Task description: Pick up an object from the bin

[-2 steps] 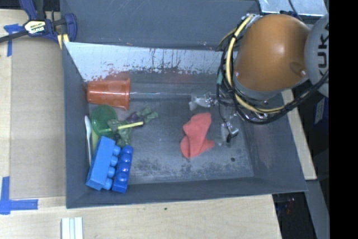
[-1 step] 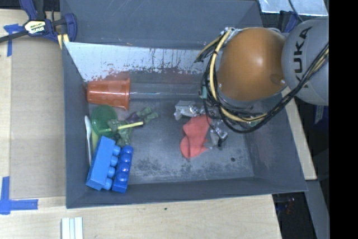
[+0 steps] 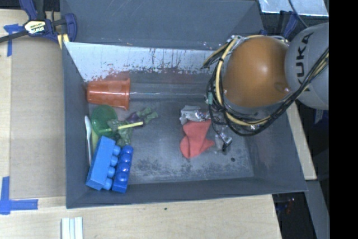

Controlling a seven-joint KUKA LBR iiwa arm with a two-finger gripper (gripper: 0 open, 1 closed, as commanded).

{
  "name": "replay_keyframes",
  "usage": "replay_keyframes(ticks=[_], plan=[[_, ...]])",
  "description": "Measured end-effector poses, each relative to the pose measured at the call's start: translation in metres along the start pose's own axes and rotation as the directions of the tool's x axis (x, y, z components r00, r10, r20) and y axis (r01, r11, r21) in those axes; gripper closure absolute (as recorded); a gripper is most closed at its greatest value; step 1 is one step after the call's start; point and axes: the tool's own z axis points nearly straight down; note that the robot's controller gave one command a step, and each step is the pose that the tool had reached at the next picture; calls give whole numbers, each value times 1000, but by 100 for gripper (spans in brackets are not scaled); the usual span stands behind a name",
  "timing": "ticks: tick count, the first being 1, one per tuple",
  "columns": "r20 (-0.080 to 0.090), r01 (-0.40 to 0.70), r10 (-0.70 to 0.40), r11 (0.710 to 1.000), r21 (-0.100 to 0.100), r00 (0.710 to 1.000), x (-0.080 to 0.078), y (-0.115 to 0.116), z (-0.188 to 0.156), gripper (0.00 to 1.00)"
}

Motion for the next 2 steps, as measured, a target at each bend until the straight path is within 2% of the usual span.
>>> replay_keyframes(ticks=[1, 2], plan=[[5, 151, -151, 989, -1, 989, -11, 3, -1, 0], [2, 51, -51, 999, -3, 999, -1, 5, -51, 0]])
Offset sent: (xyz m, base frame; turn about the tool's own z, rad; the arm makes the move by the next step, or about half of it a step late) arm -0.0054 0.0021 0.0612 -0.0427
